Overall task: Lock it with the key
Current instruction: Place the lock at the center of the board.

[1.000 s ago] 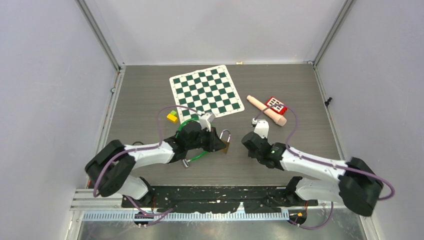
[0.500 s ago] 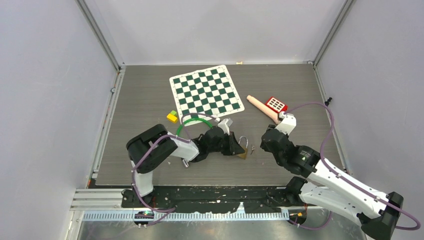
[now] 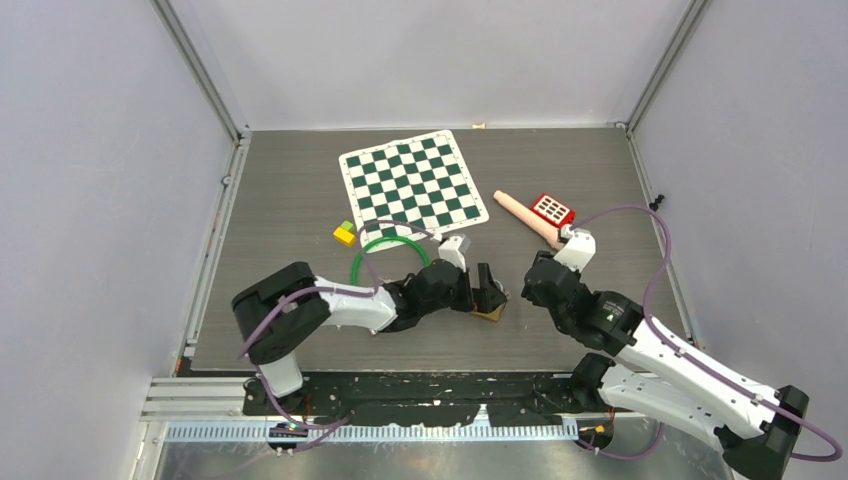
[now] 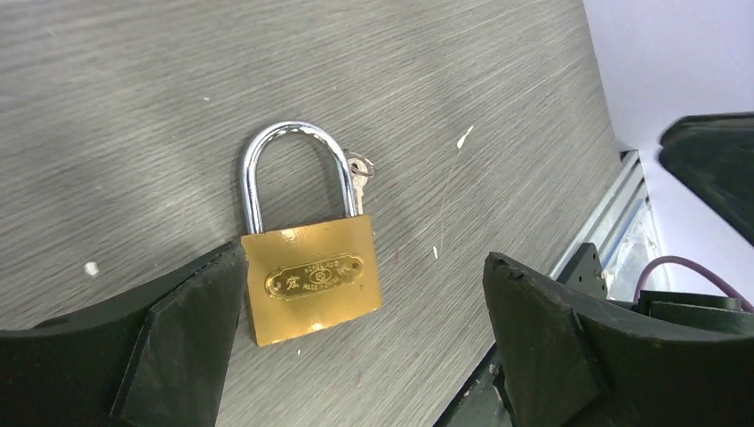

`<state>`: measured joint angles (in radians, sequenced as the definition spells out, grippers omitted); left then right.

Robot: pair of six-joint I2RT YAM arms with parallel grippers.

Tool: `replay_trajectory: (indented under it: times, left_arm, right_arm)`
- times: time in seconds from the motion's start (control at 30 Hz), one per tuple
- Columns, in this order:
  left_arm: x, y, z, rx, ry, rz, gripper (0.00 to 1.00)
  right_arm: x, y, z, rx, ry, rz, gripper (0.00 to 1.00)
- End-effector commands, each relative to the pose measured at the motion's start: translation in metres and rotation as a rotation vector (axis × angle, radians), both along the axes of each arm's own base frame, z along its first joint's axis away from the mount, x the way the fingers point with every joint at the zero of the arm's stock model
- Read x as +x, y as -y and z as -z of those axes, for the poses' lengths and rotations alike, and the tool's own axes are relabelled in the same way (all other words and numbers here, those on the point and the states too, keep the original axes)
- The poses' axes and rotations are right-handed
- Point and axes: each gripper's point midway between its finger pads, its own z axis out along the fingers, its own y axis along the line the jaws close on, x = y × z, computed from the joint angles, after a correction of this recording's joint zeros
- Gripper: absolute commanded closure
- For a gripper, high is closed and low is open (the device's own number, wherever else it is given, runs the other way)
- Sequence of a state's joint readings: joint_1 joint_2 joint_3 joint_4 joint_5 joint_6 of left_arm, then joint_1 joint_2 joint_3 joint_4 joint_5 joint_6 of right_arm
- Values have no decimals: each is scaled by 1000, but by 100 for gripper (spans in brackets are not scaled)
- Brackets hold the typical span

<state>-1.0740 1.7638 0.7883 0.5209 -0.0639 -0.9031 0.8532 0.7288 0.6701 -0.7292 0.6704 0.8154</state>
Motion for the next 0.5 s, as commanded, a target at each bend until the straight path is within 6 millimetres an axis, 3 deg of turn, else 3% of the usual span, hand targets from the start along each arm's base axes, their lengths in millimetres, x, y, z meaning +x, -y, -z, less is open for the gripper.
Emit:
replay_trajectory:
  times: [0.0,0.1,0.27,0.33,0.47]
  left_arm:
    - [16,-19,-37,88,189,-99,0]
    - [19,-48,-57,143,253,-176,0]
    - [18,-125,-104,222,378,-300,1]
    - [16,-159,-125,253,437,-347,0]
    - [6,-232,-162,327,522,-452,0]
  right_arm:
    - [5,4,-31,59,73,39,52]
    - [0,19,-46,45,104,61,42]
    - [-13,54,-87,57,213,116,10]
    - [-19,72,-105,65,278,141,3]
    - [-36,113,-137,68,390,226,4]
